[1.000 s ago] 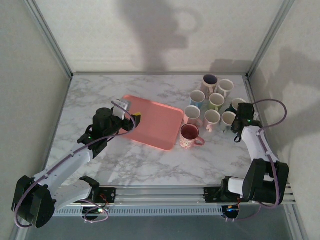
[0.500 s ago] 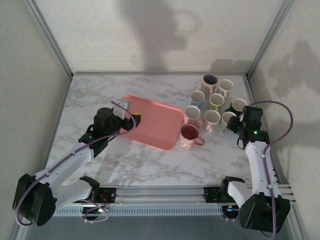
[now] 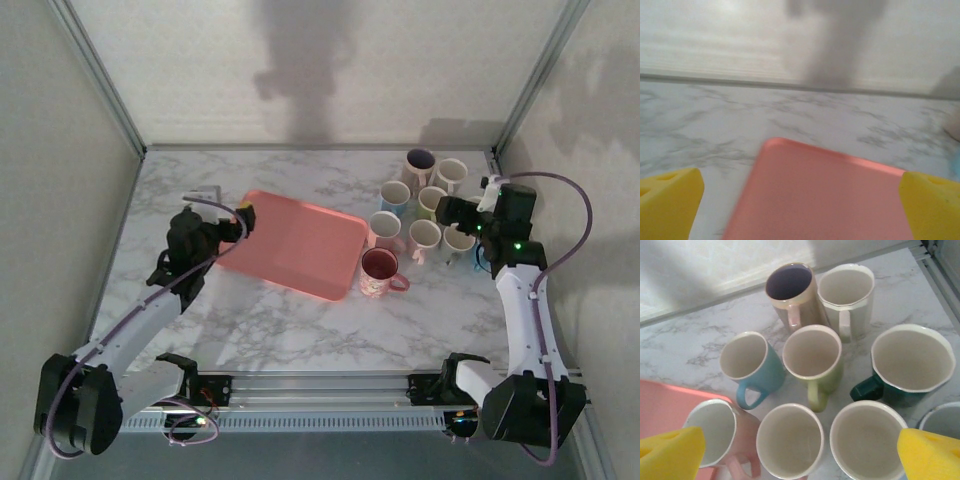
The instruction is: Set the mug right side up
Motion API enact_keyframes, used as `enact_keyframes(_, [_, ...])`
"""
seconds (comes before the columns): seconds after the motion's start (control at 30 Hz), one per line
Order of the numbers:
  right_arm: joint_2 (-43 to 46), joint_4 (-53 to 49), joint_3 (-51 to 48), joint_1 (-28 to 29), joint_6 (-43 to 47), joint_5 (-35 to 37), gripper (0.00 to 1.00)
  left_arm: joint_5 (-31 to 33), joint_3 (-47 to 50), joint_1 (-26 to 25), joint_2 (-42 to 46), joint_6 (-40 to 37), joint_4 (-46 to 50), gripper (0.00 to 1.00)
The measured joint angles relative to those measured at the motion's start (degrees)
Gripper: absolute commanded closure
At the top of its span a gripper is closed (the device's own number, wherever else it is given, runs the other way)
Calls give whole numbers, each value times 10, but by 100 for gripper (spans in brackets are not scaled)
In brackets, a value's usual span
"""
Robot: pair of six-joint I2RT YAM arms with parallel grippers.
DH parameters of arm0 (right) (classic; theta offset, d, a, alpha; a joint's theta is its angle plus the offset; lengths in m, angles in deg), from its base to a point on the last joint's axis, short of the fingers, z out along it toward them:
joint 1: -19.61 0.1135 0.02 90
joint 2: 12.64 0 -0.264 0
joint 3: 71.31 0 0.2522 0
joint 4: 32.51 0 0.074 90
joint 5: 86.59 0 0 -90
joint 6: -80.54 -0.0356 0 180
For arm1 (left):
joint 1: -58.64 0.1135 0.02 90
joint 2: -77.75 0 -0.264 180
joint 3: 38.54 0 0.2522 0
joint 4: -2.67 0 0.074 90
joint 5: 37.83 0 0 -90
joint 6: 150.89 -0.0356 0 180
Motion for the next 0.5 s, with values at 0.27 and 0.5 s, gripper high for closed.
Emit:
enact_keyframes(0.27, [-34,16,8,25,4,-10,1,1,71,144,-46,3,-120,0])
enact_keyframes(0.5, [-56,38,15,55,20,-6,1,-21,151,182,-100,1,-248,0])
